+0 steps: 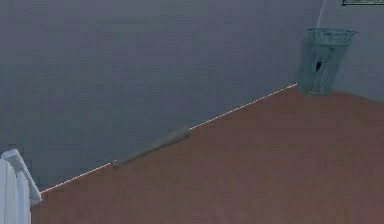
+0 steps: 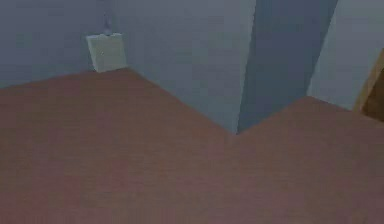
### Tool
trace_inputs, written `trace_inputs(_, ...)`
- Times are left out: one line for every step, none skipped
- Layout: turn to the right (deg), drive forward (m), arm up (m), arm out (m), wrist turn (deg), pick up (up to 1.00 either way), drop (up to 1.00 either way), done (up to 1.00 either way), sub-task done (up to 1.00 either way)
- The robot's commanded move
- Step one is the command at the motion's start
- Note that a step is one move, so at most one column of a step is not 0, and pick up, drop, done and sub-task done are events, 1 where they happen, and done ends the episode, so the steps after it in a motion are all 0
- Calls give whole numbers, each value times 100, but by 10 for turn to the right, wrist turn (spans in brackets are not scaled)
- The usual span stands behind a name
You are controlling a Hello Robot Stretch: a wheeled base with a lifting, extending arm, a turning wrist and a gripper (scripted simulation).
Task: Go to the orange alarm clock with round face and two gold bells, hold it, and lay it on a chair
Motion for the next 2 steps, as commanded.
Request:
trace_inputs(450, 0, 0, 0, 0, 0, 0, 0, 0)
trace_inputs(150, 0, 0, 0, 0, 0, 0, 0, 0)
